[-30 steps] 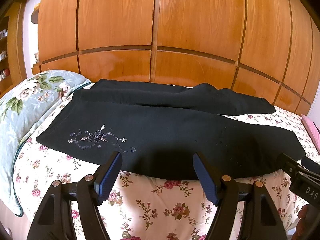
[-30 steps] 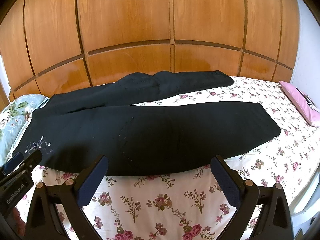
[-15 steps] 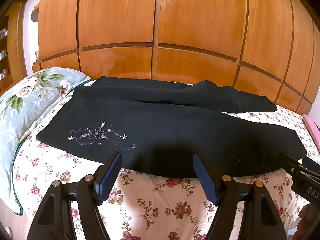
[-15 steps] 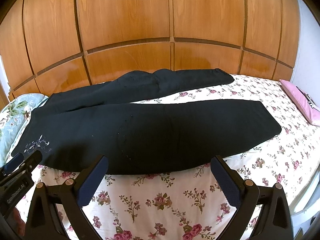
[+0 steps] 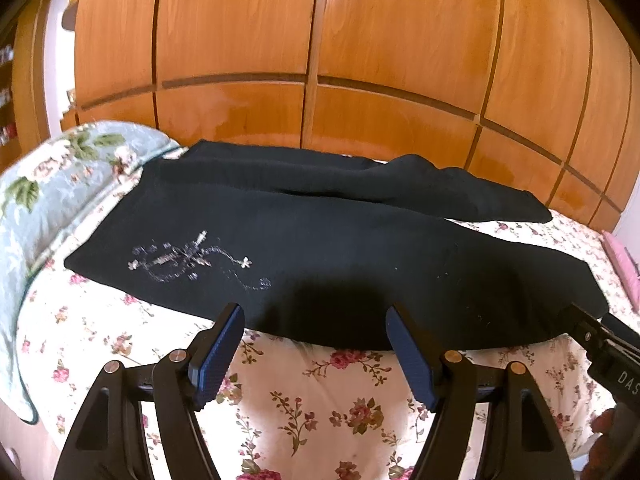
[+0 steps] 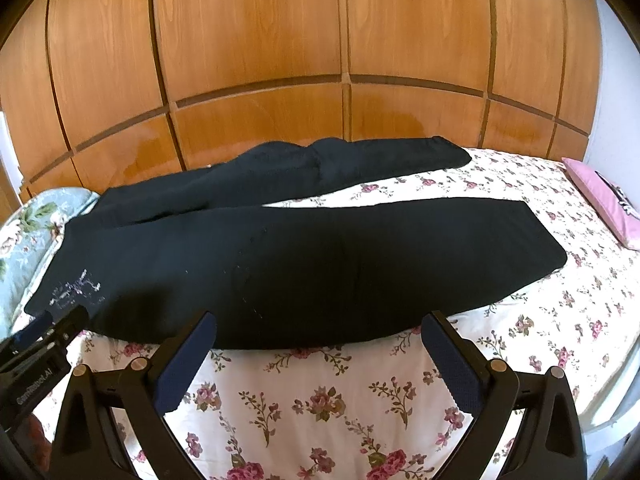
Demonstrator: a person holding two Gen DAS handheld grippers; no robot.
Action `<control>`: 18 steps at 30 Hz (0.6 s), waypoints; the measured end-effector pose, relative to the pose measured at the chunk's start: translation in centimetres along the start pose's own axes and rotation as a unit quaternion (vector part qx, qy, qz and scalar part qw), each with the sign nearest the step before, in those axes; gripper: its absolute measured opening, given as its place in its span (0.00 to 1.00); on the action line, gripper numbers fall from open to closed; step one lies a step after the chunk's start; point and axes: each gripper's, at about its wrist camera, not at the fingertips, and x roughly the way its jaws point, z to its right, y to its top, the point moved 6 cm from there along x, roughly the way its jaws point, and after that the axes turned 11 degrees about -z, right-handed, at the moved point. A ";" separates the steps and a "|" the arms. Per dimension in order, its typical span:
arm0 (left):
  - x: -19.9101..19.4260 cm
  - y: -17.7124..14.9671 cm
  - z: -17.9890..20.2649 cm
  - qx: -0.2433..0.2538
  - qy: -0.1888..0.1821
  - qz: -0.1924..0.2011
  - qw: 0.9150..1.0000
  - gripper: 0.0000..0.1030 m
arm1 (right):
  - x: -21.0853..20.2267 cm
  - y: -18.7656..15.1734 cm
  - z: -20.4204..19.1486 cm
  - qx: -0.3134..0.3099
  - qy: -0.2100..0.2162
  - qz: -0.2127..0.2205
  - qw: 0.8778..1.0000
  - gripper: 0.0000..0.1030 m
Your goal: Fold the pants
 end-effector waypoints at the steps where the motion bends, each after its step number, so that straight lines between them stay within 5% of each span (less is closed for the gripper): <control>1: 0.3 0.0 -0.2 -0.006 -0.011 -0.007 1.000 0.72 | 0.0 0.1 0.0 -0.001 0.004 0.007 1.000 1.00; 4: 1.5 -0.3 -1.4 -0.037 -0.053 -0.036 0.997 0.72 | 0.1 0.2 0.0 -0.016 0.024 0.030 0.999 1.00; 9: 2.8 -0.9 -4.2 -0.097 -0.060 -0.052 0.992 0.72 | 2.1 -0.4 2.6 0.006 0.014 -0.020 1.000 1.00; 13: 3.2 -1.2 -6.8 -0.124 -0.053 -0.045 0.990 0.72 | 3.9 -0.6 6.7 0.087 0.096 -0.066 0.989 1.00; 18: 3.9 -1.2 -11.3 -0.182 -0.040 -0.034 0.982 0.72 | 4.1 -0.6 13.4 0.216 0.142 -0.038 0.965 1.00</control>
